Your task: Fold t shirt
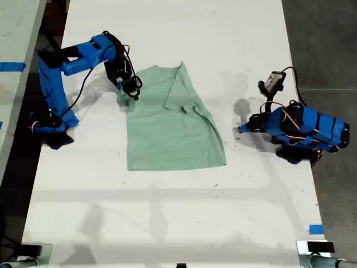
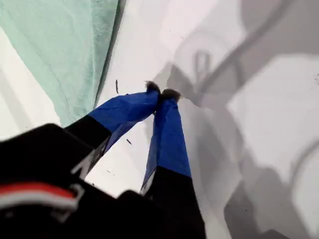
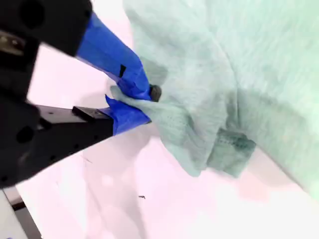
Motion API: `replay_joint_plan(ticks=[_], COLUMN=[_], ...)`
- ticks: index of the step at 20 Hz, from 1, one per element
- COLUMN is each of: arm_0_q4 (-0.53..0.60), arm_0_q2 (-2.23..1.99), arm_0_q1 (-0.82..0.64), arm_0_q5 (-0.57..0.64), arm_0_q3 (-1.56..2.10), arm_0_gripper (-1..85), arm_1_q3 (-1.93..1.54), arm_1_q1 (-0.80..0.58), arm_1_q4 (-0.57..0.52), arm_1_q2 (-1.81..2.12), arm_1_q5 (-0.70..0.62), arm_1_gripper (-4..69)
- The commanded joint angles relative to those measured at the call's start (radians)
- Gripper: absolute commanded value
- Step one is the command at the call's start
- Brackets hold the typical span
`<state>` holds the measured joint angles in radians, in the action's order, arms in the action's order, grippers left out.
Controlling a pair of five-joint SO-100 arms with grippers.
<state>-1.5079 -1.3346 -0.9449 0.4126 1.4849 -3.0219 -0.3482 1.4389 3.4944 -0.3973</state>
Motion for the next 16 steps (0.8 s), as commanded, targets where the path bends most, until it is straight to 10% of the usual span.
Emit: replay_joint_plan(ticks=[1,10,16], arm_0_q4=[-0.074,0.067,0.207], arm_0_q2=[-0.018,0.058,0.164], arm_0_q1=[0.103,0.333,0.425], arm_0_q5=[-0.020,0.092,0.103], arm_0_q3=[-0.253,-0.500,-0.502], arm_0_gripper=[-0.2,0.2,14.8], arm_1_q3=[-0.026,-0.026,-0.026], arm_1_q1=[0.011,0.011,0.011], arm_1_q4=[-0.020,-0.020,-0.020], arm_1_q2=[0.008,0.008,0.008], arm_1_q5=[0.003,0.002,0.002], arm_1_gripper=[1.5,1.5,1.5])
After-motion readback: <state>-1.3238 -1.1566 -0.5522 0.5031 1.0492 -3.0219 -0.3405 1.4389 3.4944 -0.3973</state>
